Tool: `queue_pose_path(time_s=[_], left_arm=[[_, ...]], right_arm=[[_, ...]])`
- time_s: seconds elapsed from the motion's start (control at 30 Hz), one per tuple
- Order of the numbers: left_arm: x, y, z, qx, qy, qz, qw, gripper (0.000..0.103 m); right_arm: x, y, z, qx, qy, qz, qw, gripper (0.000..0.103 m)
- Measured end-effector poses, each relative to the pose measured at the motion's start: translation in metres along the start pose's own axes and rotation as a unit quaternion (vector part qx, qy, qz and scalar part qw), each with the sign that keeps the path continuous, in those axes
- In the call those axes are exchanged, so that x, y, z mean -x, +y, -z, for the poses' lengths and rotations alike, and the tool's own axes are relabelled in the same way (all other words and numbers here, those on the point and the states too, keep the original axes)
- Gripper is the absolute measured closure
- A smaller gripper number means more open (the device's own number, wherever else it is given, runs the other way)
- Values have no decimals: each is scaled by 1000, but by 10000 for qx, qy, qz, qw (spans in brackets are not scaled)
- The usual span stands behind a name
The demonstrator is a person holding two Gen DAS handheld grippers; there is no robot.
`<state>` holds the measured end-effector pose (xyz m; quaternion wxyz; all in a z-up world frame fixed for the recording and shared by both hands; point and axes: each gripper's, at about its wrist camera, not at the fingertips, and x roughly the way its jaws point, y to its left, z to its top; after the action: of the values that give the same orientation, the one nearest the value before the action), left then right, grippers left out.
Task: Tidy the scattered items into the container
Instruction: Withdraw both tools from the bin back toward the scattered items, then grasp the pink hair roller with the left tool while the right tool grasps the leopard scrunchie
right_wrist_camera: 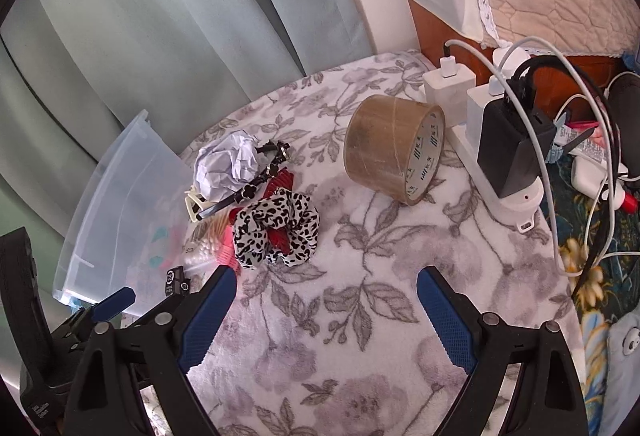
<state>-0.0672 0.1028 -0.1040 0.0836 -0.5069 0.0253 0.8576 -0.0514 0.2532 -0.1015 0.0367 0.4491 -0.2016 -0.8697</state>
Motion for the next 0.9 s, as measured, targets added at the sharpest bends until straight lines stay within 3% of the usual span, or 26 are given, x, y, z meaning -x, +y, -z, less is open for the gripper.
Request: queue_pose_path(time_s=[0.13,0.3,0.53,0.7,0.8,0.9], left_arm=[[-16,-1,2,-105,148,-59,9998,1],[-33,-1,1,-153,295,-100,9994,16],[-52,4,-3,-77,414,-122,9990,17],[-65,11,-4,30,528,-148,9985,42],[-70,15,-4,102,591,-81,9982,51],[-72,14,-4,96,590,-6,9982,53]], right_arm=[[-11,4,1,108,127,-109,9998,9],[-27,11,-2,98,276,-263,9992,9],[-52,25,-9,217,438,-275,9984,10],[-68,31,-18,255,417,-204,9986,12],[-76,35,-24,303,396,-180,9986,16],[-84,34,-28,237,407,-158,9988,20]])
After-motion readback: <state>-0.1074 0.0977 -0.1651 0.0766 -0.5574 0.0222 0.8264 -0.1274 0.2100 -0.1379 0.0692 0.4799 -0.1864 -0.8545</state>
